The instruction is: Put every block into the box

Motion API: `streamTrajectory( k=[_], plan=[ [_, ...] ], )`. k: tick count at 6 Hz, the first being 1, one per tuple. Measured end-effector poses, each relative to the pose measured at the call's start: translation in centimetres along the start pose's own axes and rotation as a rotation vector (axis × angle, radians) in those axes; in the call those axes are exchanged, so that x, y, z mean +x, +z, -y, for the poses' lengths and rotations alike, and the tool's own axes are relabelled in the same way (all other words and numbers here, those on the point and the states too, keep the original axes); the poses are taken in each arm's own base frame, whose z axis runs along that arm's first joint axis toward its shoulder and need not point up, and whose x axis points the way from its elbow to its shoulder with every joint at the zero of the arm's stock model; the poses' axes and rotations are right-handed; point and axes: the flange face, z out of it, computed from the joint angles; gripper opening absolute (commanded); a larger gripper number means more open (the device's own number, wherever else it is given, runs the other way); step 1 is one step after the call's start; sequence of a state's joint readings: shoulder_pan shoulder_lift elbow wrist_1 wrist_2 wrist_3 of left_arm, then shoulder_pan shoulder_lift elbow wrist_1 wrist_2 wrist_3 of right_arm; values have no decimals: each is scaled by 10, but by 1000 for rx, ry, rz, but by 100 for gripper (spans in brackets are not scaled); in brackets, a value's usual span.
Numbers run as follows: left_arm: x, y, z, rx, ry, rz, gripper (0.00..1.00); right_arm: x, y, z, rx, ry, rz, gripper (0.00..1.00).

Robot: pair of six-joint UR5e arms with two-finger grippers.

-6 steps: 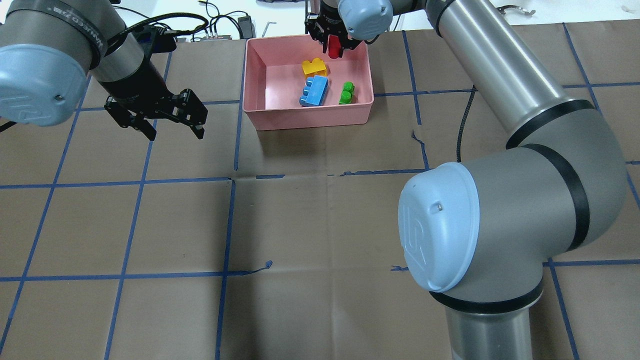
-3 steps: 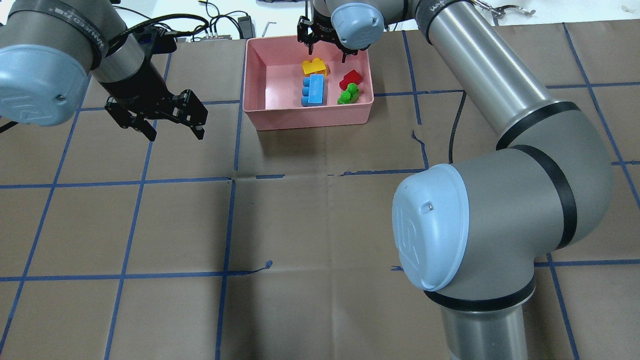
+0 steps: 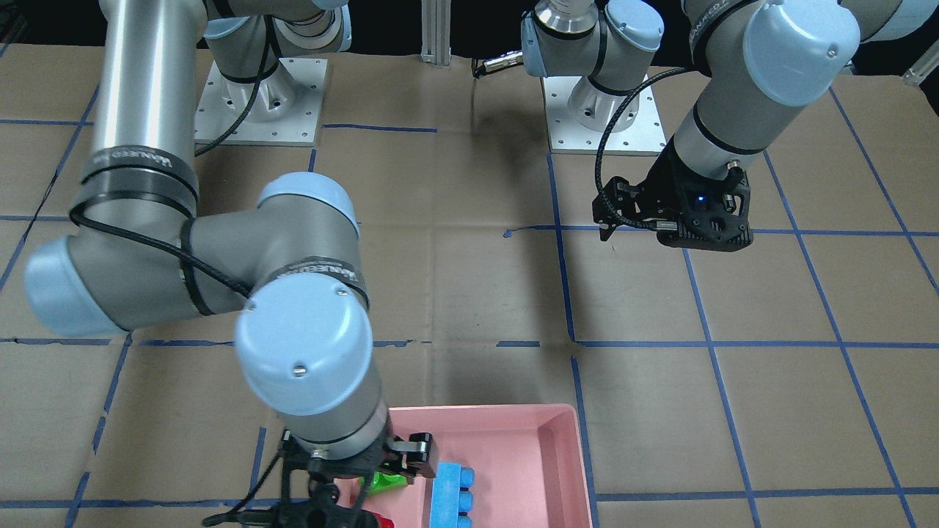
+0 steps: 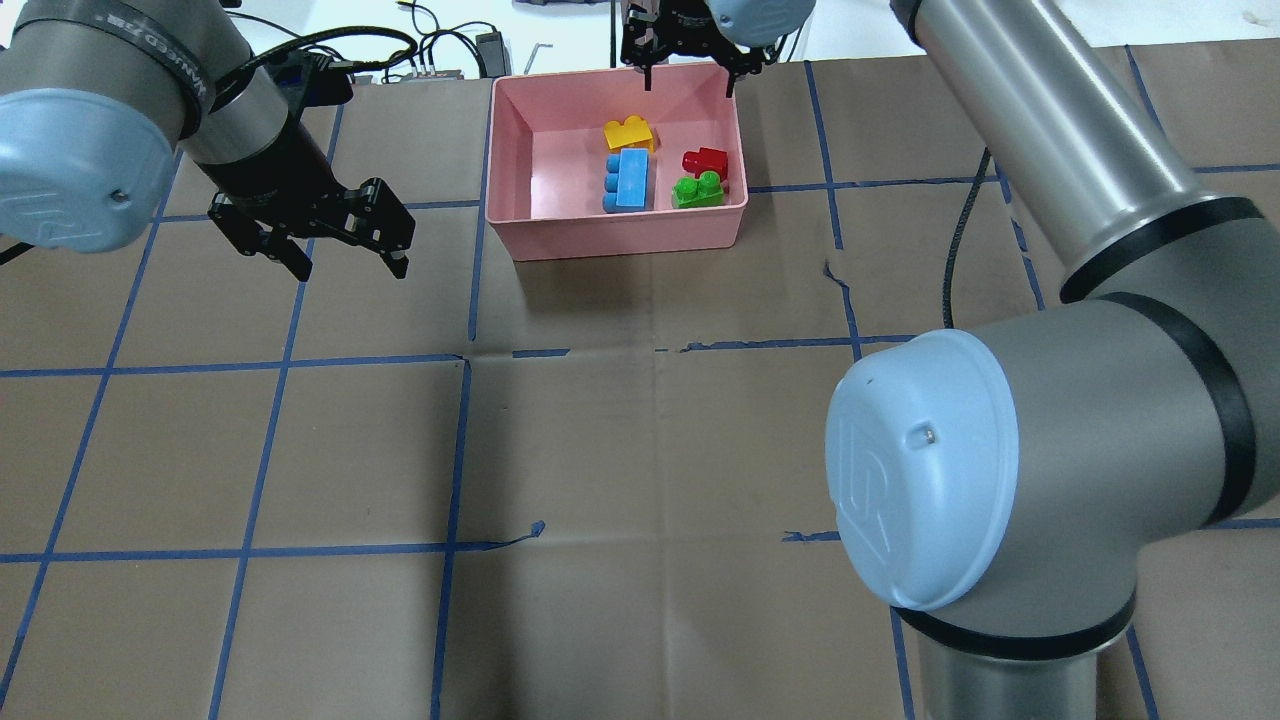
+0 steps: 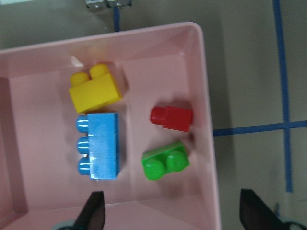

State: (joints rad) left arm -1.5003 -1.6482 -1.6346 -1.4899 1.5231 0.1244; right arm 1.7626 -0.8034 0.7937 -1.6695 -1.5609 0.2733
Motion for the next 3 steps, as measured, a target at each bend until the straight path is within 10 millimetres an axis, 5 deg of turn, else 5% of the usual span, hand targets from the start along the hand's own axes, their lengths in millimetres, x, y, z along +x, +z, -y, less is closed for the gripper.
streamTrajectory(
  k=[2, 3],
  plan=[
    [0, -3, -2, 3, 0, 1, 99, 96, -55, -14, -100, -92, -46, 99],
    [0, -1, 0, 0, 0, 0, 99, 124, -80, -44, -127, -114, -65, 99]
  ],
)
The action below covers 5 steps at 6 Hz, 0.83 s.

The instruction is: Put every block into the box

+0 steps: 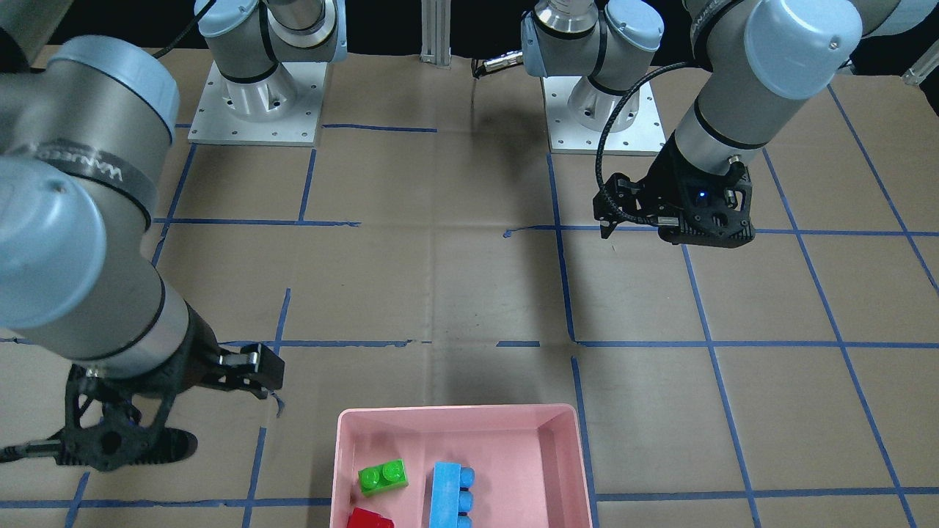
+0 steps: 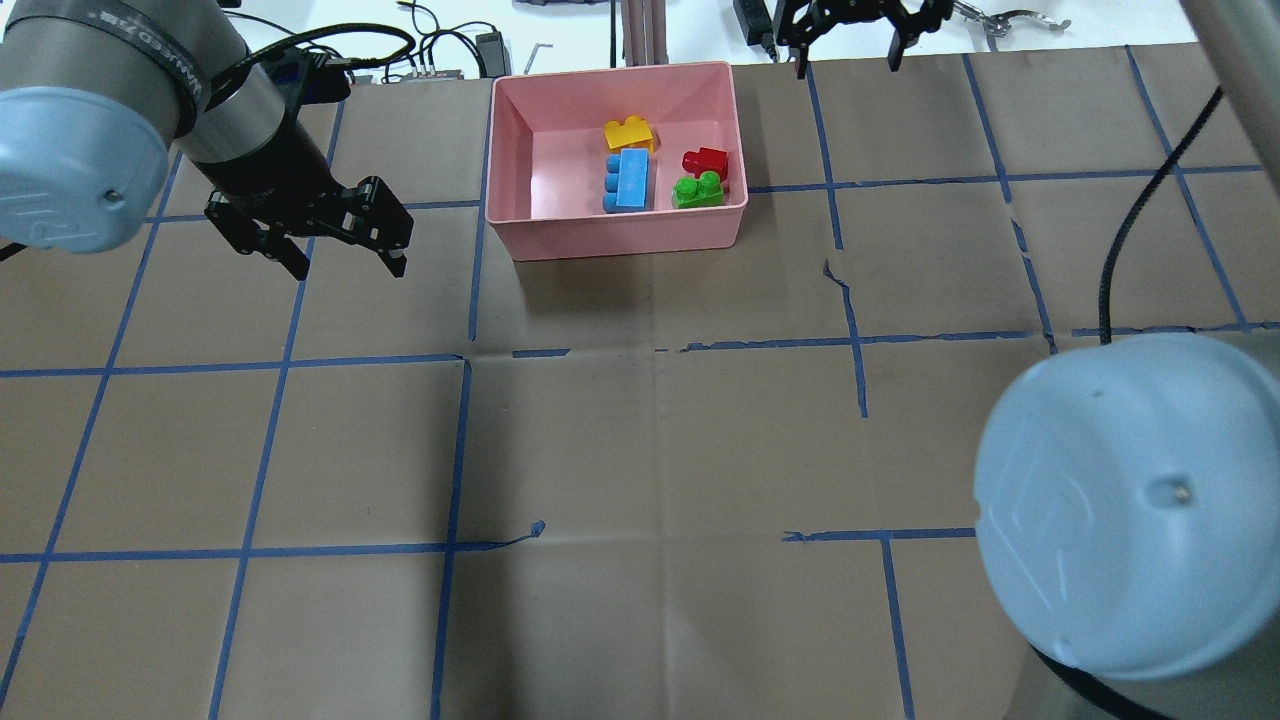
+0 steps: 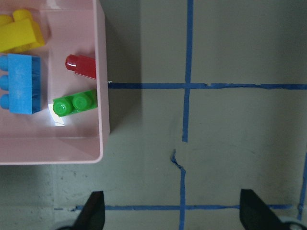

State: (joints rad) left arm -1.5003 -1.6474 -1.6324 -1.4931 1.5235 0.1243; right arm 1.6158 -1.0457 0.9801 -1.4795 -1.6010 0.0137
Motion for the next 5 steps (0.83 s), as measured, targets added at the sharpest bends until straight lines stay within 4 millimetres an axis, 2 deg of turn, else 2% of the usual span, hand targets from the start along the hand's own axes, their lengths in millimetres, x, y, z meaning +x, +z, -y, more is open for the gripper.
streamTrajectory(
  k=[1, 3, 4, 5],
  plan=[
    [0, 1, 1, -3, 0, 0, 99, 11, -12, -48, -23, -10, -6, 99],
    [0, -1, -1, -5, 0, 1, 99, 18, -22, -142, -46, -11, -5, 100],
    [-1, -2, -1, -3, -1, 1, 100, 17, -31, -167, -34, -11, -5, 100],
    [-3, -3, -1, -4, -4, 6, 100, 15, -42, -177, -14, -11, -5, 100]
  ],
)
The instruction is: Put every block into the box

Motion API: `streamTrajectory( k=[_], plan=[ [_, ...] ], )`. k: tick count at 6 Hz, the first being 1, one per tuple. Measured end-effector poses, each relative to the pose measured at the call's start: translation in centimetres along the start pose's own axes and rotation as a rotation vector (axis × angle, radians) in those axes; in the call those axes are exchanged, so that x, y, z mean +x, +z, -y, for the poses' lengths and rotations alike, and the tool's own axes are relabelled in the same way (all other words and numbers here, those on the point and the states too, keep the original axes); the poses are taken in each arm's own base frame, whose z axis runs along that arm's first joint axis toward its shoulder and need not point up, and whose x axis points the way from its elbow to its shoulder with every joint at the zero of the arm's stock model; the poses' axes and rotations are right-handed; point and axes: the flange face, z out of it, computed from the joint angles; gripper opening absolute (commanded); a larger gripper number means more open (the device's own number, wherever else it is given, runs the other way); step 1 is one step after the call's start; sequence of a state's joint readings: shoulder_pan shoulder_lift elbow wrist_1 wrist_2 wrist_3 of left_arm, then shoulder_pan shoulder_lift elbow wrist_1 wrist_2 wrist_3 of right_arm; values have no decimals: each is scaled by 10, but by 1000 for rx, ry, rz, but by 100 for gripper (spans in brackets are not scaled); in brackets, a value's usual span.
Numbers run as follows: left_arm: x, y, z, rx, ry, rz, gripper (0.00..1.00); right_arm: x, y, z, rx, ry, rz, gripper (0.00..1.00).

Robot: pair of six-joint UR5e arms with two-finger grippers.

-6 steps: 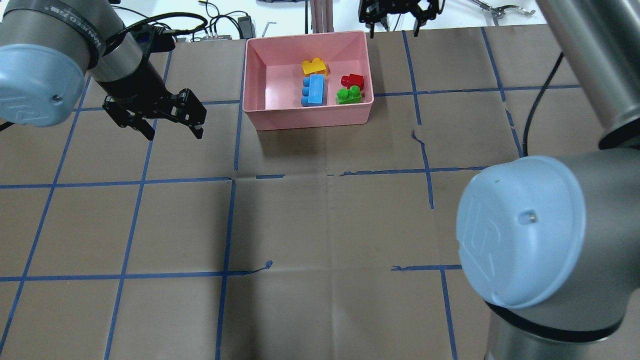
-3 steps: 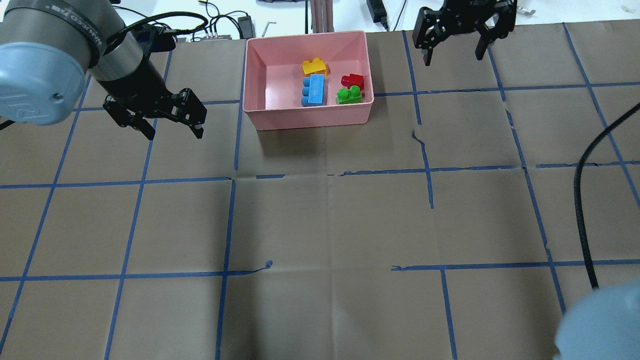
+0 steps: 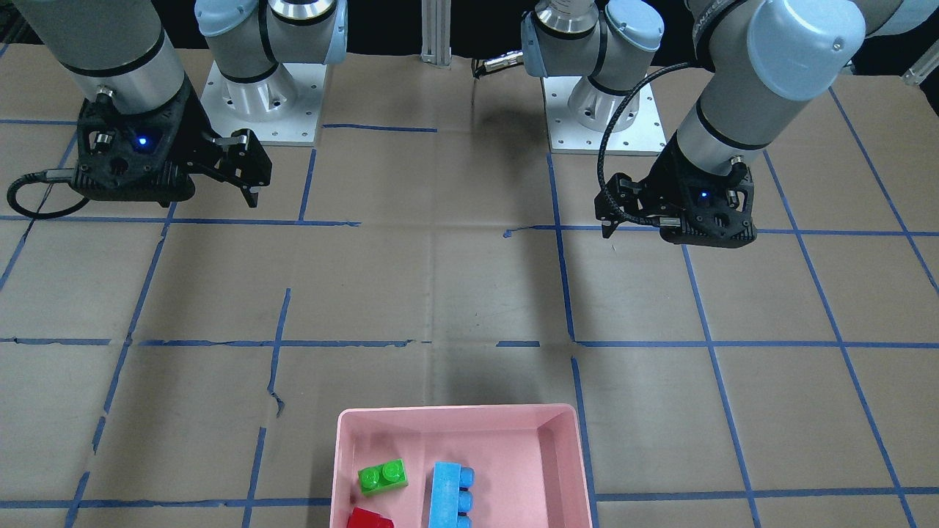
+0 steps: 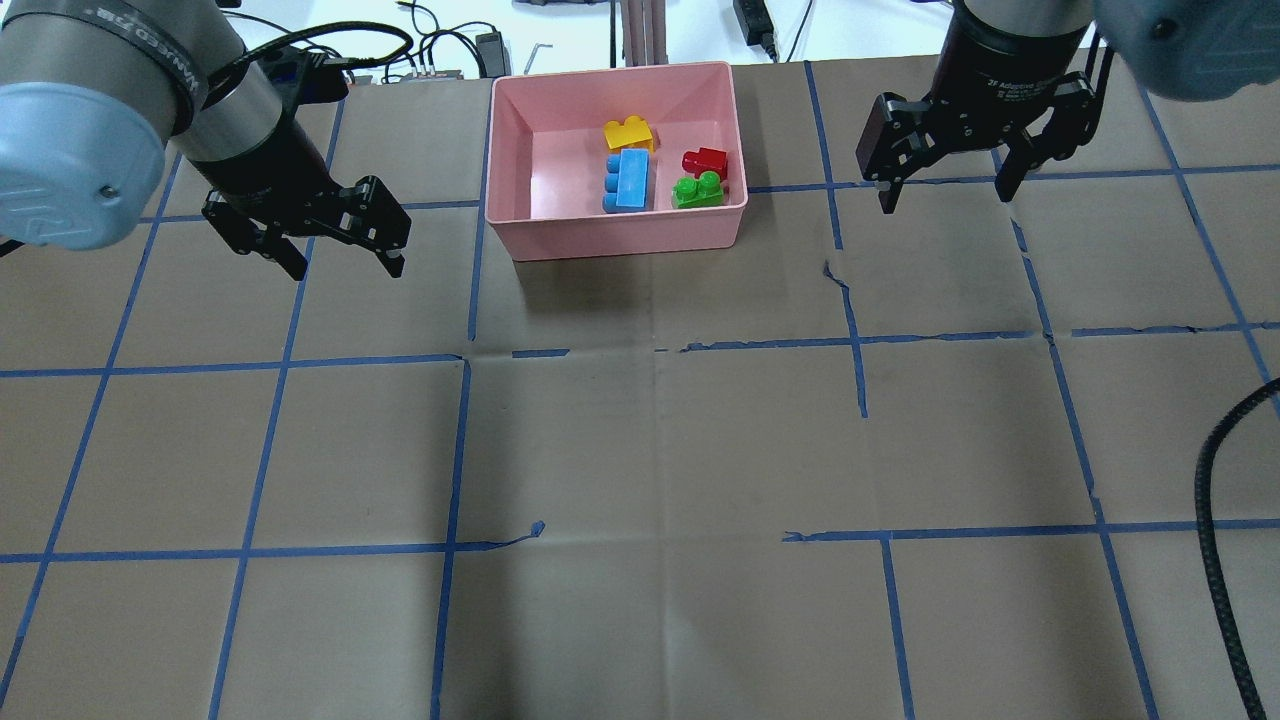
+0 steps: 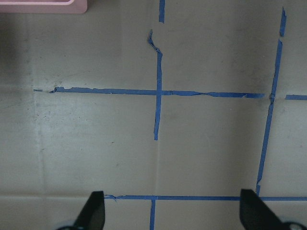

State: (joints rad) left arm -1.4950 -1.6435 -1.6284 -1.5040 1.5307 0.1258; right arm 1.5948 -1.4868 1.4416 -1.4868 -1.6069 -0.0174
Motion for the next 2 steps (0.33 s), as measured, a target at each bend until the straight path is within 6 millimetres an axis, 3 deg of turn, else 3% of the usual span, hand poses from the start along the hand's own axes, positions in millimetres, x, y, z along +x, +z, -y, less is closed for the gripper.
streamTrajectory(
  k=[2],
  plan=[
    [-8, 1, 2, -10, -10, 48, 100, -1, -8, -2, 16, 2, 3, 100]
  ],
)
